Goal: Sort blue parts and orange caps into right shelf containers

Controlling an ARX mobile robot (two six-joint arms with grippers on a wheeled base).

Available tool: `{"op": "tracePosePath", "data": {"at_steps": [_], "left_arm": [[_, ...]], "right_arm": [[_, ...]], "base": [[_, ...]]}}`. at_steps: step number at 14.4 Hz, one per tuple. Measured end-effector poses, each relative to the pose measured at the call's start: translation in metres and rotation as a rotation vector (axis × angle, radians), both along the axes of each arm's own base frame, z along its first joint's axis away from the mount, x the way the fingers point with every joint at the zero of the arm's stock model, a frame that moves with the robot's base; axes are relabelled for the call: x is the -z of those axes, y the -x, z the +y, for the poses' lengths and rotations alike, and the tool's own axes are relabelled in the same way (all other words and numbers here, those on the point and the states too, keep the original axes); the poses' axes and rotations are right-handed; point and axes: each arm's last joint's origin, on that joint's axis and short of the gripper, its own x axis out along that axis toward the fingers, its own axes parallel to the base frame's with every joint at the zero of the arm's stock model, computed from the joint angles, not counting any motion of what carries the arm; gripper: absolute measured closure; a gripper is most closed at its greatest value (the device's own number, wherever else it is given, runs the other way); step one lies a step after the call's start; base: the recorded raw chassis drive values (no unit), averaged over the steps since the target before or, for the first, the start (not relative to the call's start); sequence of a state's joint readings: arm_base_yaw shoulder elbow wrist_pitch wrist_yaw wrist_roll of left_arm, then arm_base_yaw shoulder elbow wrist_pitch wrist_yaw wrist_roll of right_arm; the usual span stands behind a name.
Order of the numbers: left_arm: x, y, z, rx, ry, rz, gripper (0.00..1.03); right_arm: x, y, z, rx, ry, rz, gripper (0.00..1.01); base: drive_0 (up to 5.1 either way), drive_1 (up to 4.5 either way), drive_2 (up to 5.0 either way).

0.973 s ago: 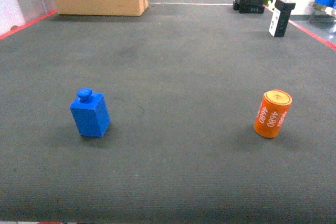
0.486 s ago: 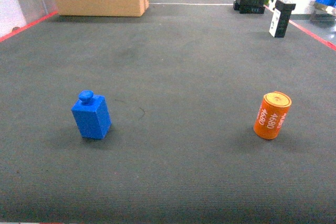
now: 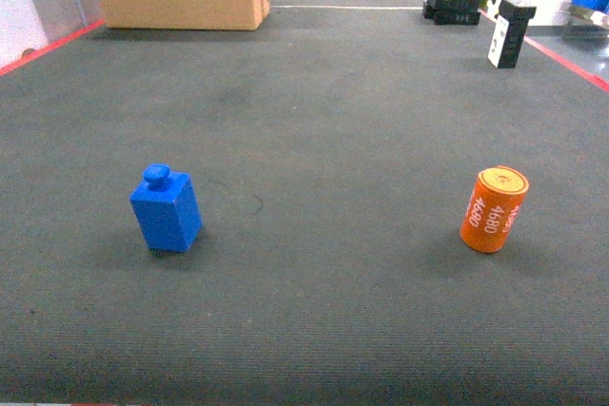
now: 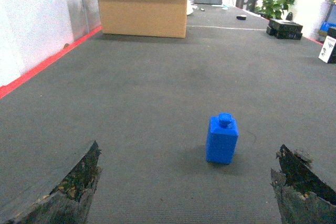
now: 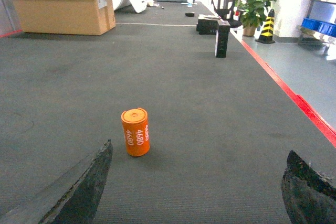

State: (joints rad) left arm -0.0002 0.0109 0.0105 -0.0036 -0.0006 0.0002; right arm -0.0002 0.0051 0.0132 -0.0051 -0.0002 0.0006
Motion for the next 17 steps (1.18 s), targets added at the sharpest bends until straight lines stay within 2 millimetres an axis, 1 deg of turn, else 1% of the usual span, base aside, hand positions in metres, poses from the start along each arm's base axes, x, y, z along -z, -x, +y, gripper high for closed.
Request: {"op": "tracePosePath", "data": {"at_steps": [17], "left_arm": [[0.0000,0.0000,0.0000,0.000,0.000,0.000,0.05]], "right_arm": [[0.0000,0.0000,0.0000,0.000,0.000,0.000,0.03]], "base": [[0.0,0.00,0.0]]}}
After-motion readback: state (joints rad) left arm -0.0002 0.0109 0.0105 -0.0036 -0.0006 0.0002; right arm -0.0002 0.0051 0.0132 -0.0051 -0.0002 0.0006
